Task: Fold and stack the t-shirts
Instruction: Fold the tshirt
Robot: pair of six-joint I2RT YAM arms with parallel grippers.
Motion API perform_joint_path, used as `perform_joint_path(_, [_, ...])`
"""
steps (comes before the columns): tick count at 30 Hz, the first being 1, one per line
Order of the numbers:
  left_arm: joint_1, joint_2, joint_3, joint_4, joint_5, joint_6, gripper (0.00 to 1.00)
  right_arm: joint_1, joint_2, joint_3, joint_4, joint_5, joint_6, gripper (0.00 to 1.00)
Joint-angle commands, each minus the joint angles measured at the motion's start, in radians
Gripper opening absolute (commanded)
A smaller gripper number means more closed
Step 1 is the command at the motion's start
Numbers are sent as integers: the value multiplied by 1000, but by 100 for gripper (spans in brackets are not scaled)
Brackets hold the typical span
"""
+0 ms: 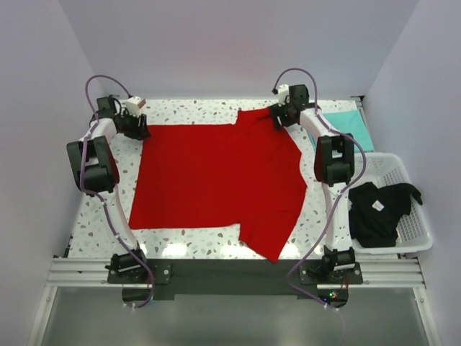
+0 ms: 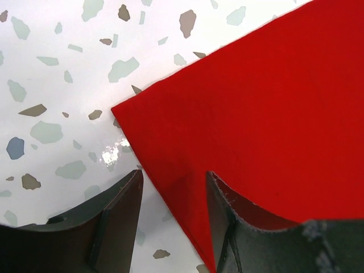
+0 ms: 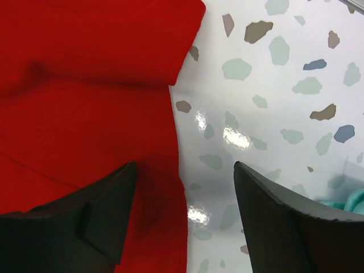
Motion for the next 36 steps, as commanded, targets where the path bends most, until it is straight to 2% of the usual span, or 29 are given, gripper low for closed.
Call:
perform_joint_path(1, [5,-58,11,31,8,-14,53,-3,-44,17,-56,54,-37,72])
perform_joint_path(8, [5,-12,73,25,-5,-25,53,-6,-15,45,-14,19,4,68])
perform_joint_path(12, [5,11,94,28,-2,-37,53,-5,26,88,-12,-23,53,58])
perform_joint_path(21, [3,46,149,34,-3,-57,53,-6,78,138,-4,-86,113,44])
perform_joint_path(28, [-6,89,215,17,-25,-25,54,-5,85,118,-29,-106,87,15])
perform_joint_path(29, [-6,97,226,11,-23,-18,54,-3,85,124,-33,-103,89,1])
perform_joint_path(36, [-15,154,297,-58,32,74,54,-5,74,120,-29,-78,89,0])
